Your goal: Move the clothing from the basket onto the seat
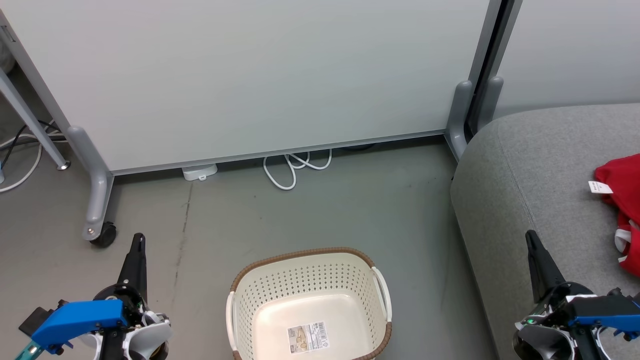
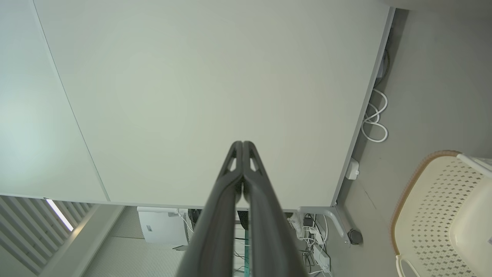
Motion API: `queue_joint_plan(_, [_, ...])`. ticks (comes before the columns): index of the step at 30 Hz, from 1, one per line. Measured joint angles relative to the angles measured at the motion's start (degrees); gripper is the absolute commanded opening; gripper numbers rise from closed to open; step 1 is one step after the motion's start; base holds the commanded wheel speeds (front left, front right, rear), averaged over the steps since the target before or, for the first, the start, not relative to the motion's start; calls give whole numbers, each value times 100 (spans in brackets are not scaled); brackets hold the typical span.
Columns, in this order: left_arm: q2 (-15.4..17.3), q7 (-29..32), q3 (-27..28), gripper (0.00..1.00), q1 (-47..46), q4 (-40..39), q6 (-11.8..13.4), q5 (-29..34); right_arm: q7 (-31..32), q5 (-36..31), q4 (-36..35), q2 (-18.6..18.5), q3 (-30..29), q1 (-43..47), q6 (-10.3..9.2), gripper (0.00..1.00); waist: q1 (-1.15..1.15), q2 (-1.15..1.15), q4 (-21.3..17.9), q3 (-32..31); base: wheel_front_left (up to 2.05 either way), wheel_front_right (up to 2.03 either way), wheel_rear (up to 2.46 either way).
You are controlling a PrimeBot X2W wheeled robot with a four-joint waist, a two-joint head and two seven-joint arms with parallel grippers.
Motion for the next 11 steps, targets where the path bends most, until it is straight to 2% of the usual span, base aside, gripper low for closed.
queue_joint_plan(11, [-1,1,8,0,-18,-8,0,-46,7,52,-3,-1,0,-4,0,0,0,0,-2,1,0,0,0])
